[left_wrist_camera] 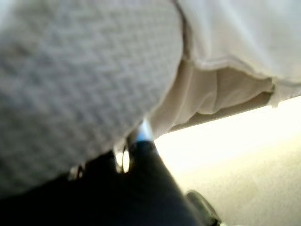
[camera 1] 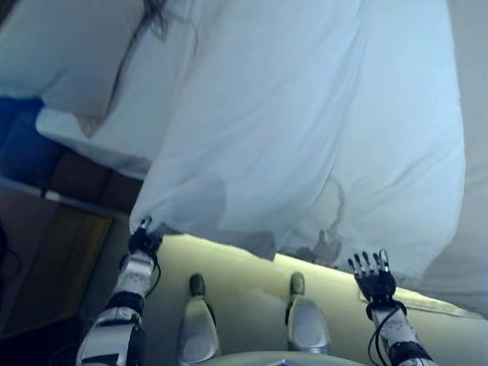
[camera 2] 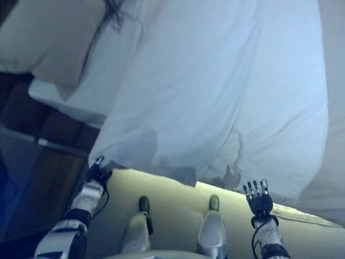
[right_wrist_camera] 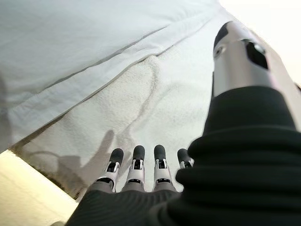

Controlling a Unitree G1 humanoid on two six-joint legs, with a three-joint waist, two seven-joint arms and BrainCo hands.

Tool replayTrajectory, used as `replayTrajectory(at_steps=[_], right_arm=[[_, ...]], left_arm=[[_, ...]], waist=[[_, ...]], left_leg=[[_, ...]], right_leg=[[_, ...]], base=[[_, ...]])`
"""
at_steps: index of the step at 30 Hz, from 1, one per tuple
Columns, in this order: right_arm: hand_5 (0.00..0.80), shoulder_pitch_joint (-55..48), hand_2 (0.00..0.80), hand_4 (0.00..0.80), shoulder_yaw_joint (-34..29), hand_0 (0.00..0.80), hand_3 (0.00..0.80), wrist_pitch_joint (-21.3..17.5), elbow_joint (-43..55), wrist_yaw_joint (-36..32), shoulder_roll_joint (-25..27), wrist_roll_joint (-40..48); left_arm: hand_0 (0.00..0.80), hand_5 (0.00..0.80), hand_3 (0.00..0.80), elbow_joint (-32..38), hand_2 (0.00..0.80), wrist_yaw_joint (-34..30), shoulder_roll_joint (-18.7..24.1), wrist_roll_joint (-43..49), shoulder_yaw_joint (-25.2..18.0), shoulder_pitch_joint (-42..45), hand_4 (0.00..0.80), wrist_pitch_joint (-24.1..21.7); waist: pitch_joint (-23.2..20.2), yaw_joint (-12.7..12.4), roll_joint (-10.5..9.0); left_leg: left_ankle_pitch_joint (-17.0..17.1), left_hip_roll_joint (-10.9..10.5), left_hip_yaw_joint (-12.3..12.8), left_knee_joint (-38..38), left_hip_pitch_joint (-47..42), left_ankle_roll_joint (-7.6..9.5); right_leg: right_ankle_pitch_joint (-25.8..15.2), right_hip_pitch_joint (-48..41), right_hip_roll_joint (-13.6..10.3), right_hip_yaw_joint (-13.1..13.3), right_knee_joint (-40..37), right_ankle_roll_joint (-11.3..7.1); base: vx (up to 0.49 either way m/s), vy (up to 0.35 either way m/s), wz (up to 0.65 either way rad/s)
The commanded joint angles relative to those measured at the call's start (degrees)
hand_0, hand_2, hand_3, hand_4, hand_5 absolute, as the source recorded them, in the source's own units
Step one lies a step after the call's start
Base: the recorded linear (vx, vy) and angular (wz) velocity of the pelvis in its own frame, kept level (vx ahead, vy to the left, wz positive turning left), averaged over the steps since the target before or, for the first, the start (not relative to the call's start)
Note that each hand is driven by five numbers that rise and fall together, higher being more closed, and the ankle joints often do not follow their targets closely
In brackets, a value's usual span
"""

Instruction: Make the bed neatly

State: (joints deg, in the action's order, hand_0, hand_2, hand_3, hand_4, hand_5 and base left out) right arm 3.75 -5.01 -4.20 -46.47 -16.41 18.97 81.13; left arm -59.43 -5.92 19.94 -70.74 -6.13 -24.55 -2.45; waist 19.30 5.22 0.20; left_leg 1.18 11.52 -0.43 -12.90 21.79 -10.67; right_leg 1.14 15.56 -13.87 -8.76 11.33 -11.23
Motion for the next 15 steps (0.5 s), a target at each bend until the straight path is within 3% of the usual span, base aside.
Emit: replayTrajectory(at_steps=[1, 8, 15], right_arm=[[0.0, 1.3, 0.0, 0.0, 1.2, 0.0, 0.0, -3.5, 6.5, -0.3, 0.6, 2.8], [0.0, 2.9, 0.0, 0.0, 4.0, 0.0, 0.0, -3.4, 11.1, 1.7, 0.6, 4.7], [0.0, 2.2, 0.0, 0.0, 2.5, 0.0, 0.0, -2.8, 10.3, 0.8, 1.1, 5.8]], left_arm=[[0.0, 0.0, 0.0, -5.8, 0.0, 6.5, 7.0, 0.4, -1.6, -1.2, 0.0, -3.0], [0.0, 0.0, 0.0, -12.9, 0.0, 10.2, 9.3, 4.9, -2.1, -5.4, 0.0, -2.5], [0.0, 0.0, 0.0, -11.7, 0.0, 12.9, 10.3, 6.9, -5.0, -2.6, 0.0, -3.8]], waist=[[1.1, -1.9, -2.97], [2.9, -1.8, -4.65], [3.1, -2.6, -3.67]], left_leg=[[2.3, 3.8, -1.0, -0.2, 2.1, 0.12], [3.4, 3.9, -1.2, -0.1, 5.9, 0.19], [2.7, 2.7, 0.1, -1.0, 5.6, 0.62]], right_leg=[[-5.7, 5.4, -2.2, 2.6, -0.6, -0.98], [-6.1, 8.4, -1.3, 1.5, -0.6, -0.87], [-5.7, 7.6, -2.3, -0.1, -0.4, -0.78]], base=[[-0.112, -0.03, 0.06], [-0.07, -0.024, 0.02], [-0.004, 0.017, 0.05]])
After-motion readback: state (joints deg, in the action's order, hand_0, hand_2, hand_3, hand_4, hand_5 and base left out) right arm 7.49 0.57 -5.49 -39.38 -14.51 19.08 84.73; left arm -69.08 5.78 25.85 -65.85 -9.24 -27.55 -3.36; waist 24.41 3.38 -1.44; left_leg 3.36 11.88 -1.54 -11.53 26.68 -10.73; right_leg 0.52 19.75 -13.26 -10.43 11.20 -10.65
